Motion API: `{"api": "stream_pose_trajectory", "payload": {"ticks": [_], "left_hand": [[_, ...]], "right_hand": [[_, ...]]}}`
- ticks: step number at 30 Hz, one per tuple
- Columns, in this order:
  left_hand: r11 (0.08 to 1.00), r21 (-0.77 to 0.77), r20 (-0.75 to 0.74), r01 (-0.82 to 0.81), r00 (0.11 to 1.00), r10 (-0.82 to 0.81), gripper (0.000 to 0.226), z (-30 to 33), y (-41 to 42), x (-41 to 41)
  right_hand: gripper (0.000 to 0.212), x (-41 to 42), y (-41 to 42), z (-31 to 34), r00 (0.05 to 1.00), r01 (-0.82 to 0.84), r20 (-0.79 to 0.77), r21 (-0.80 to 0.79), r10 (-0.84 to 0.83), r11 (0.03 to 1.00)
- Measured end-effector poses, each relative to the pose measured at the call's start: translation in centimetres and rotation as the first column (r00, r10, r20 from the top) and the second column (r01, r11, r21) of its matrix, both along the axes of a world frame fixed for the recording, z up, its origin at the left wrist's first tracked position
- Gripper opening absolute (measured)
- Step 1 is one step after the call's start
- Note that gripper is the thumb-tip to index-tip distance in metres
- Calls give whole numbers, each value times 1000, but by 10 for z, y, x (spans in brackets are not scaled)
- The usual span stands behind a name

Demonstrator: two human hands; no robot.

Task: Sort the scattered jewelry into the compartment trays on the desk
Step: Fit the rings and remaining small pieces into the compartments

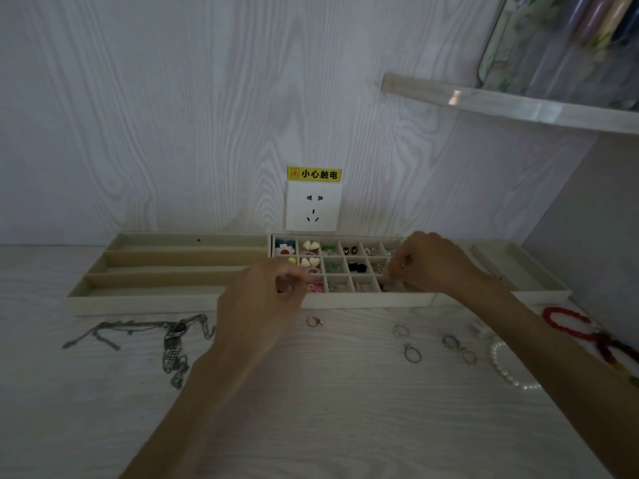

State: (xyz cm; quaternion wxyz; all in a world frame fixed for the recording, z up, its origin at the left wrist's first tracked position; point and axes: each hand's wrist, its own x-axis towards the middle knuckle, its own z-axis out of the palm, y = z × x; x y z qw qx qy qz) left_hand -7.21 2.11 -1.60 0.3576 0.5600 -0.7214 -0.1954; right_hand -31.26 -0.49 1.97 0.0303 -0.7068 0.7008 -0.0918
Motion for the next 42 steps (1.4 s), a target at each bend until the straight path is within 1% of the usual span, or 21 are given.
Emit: {"api": "stream_pose_trajectory", "payload": {"ticks": [2,3,5,7,10,14,18,22,23,24,25,26,28,29,30,32,35,36,38,40,42], "left_hand": [[994,88,94,64,993,-72,21,-3,4,4],[991,112,160,76,983,-93,23,-5,7,5],[992,99,286,73,953,-99,29,-7,15,4],[997,58,333,52,941,-68,31,-6,21,3],[998,54,320,23,946,-39,31,-2,25,8],[987,149,253,64,962,-100,27,-2,27,17],[973,210,171,94,977,-131,27,-6,26,15],[967,229,156,110,977,-148,31,-8,31,9],[974,205,157,101,978,-134,30,-8,33,6],[982,165,158,86,981,-113,28,-8,37,3],[990,119,161,72,983,-91,24,-7,40,-1],[995,73,163,66,984,-77,20,-6,43,-4],[998,-5,135,66,989,-65,15,-6,48,-11],[997,-37,102,62,993,-58,14,-6,50,-14],[996,-72,64,52,997,-47,14,-6,50,-17],[991,-128,11,32,999,-31,15,-7,51,-21],[987,-155,-39,33,998,-40,19,-6,53,-28],[984,-177,-65,35,997,-47,19,-7,54,-30],[980,-196,-112,30,992,-53,20,-6,57,-34],[985,-166,-148,38,987,-63,21,-7,57,-39],[990,-126,-143,63,986,-81,21,-6,58,-41]], "right_hand": [[9,8,12,10,996,-26,83,-126,36,992],[8,17,19,13,988,-60,130,-158,81,986],[12,40,33,11,969,-171,157,-133,191,976],[19,62,42,-3,952,-281,106,-64,287,957],[23,76,46,-20,938,-342,50,-53,344,938],[21,80,51,-29,928,-359,70,-86,365,929],[21,77,52,-33,951,-281,101,-109,292,954],[20,73,59,-36,962,-249,94,-93,257,964],[20,73,61,-37,961,-237,127,-74,245,969],[18,72,63,-38,954,-217,200,-56,224,975],[16,71,65,-38,928,-183,324,-38,186,982],[13,70,67,-36,870,-141,475,-16,131,990],[10,69,72,-29,694,-73,720,61,7,995],[10,68,75,-26,621,-51,783,106,-51,993],[10,66,78,-24,573,-39,814,144,-96,989],[13,63,83,-20,507,-32,850,189,-147,982],[16,57,86,-17,392,-58,903,216,-176,975],[16,56,87,-16,374,-64,911,211,-173,975],[17,52,90,-13,377,-54,912,192,-158,980],[17,50,93,-10,409,-42,902,168,-136,985],[14,50,95,-9,424,-11,899,124,-107,992]]}}
